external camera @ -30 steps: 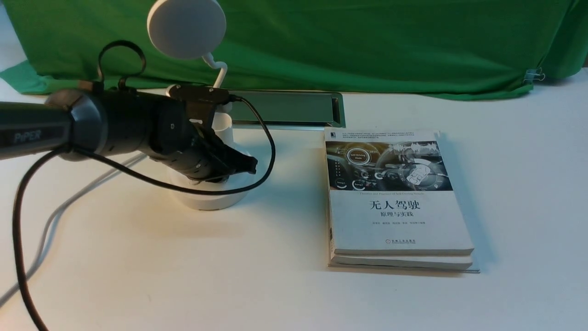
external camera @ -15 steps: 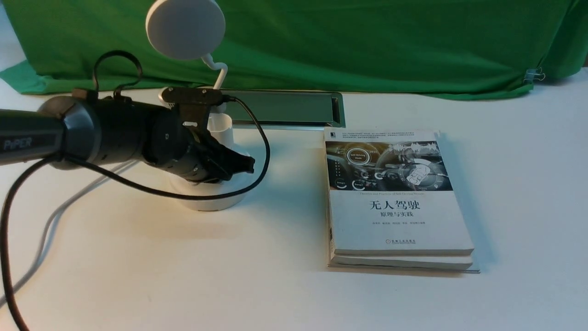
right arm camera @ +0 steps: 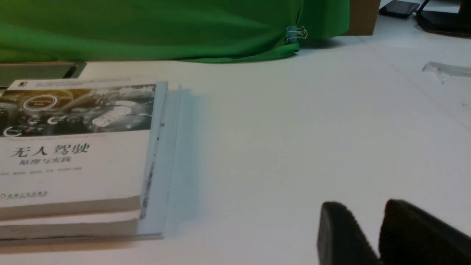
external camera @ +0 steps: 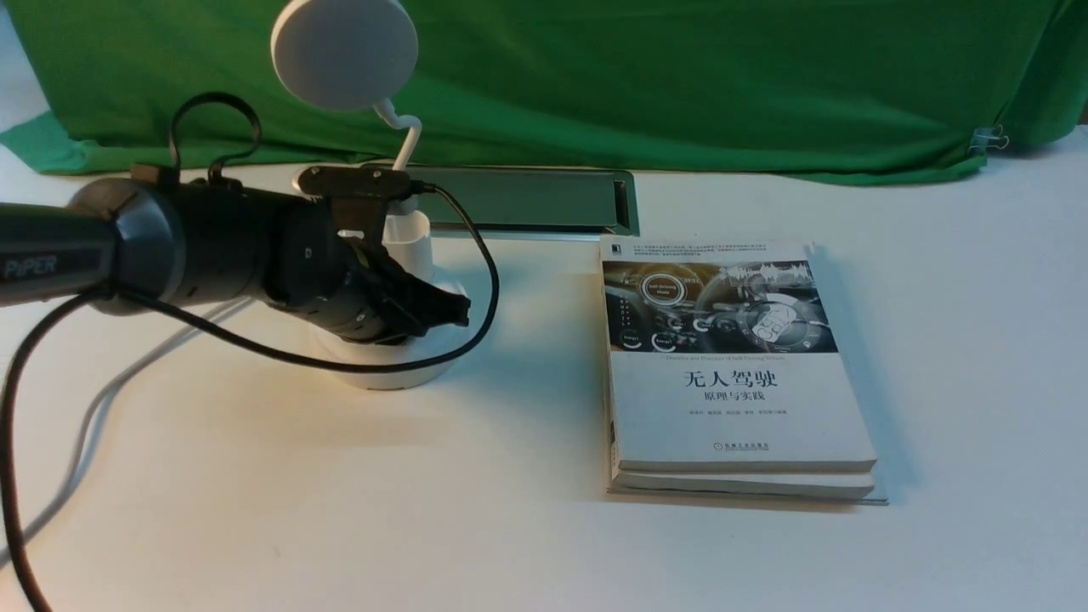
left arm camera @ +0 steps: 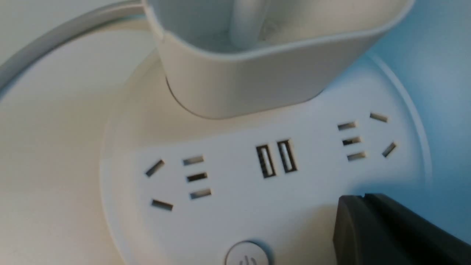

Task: Turn on the desk lamp on the white desktop with your hand.
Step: 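Press the power button on the lamp base to turn the lamp on with the left gripper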

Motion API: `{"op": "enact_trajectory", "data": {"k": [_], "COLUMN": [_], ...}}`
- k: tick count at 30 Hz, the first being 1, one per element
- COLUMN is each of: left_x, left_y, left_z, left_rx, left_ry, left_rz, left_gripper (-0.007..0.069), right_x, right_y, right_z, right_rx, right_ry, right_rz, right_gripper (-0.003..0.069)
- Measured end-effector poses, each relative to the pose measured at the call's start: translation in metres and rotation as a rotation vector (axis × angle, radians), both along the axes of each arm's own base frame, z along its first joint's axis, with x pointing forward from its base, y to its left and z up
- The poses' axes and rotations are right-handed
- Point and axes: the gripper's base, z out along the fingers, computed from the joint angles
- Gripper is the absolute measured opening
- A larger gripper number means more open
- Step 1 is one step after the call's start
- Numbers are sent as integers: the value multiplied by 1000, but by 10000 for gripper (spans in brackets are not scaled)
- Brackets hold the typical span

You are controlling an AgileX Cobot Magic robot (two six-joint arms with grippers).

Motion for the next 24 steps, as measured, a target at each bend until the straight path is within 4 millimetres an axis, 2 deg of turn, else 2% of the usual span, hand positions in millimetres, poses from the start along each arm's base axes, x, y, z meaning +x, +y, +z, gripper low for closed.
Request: {"op": "enact_trajectory", "data": {"k": [11, 16, 18, 21, 23, 24], "left_x": [-1, -4, -8, -15, -26, -29], "left_y": [0, 2, 3, 5, 8, 9], "left_z": [-6, 0, 5, 25, 47, 50], "left_rx": [-20, -20, -17, -24, -39, -44], "left_ry": [13, 0, 8, -10, 0, 16], "left_rz": [32, 31, 29, 24, 27, 29], "left_gripper": [21, 21, 21, 21, 21, 21], "right_x": [0, 0, 0, 0, 0, 0], "right_y": [0, 0, 0, 0, 0, 0], "right_z": [0, 0, 0, 0, 0, 0], "right_rx": [0, 0, 0, 0, 0, 0], "right_ry": [1, 1, 1, 1, 2, 2], "right_rz": [0, 0, 0, 0, 0, 0], "right_gripper": [238, 238, 238, 238, 238, 238]}}
